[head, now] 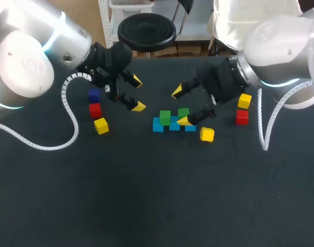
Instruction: Place the blue cubes, place green cubes on the blue cubes, place the yellow cubes on the green cubes, then place the red cubes on the yellow cubes, and place purple cube on the red cubes.
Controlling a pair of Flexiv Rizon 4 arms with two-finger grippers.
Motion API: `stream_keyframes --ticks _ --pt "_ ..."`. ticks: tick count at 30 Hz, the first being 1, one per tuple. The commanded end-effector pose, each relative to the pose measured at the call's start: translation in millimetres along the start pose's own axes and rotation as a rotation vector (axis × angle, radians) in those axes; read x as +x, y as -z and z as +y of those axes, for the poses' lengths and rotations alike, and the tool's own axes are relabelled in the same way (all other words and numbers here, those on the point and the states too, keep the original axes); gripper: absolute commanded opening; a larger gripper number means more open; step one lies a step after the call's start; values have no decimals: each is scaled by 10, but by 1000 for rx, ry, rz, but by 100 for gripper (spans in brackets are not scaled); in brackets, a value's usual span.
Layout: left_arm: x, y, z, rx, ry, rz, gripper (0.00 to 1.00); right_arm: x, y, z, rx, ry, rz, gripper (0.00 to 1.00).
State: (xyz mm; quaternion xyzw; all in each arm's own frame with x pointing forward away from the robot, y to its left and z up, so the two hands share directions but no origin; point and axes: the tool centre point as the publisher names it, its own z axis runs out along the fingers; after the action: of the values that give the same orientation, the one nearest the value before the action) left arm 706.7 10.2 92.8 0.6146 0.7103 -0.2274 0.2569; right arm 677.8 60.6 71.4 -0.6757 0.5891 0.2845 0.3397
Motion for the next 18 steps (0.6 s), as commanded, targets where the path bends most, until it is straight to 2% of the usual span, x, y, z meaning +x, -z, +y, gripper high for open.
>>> stream_keyframes --ticks 1,4,9,13,18 --pt "16 3 -5 -1 -4 -6 100 -44 183 165 51 -5 11 100" --pt "16 3 -5 -1 -4 -6 100 -40 325 264 89 -15 25 100" --pt "16 3 -5 -1 -4 -6 100 115 511 468 114 -50 24 100" --pt "16 3 -5 -1 -4 -6 100 229 614 615 123 -65 -14 100" --pt "16 3 -5 -1 -4 -6 100 380 693 741 109 -68 -23 100"
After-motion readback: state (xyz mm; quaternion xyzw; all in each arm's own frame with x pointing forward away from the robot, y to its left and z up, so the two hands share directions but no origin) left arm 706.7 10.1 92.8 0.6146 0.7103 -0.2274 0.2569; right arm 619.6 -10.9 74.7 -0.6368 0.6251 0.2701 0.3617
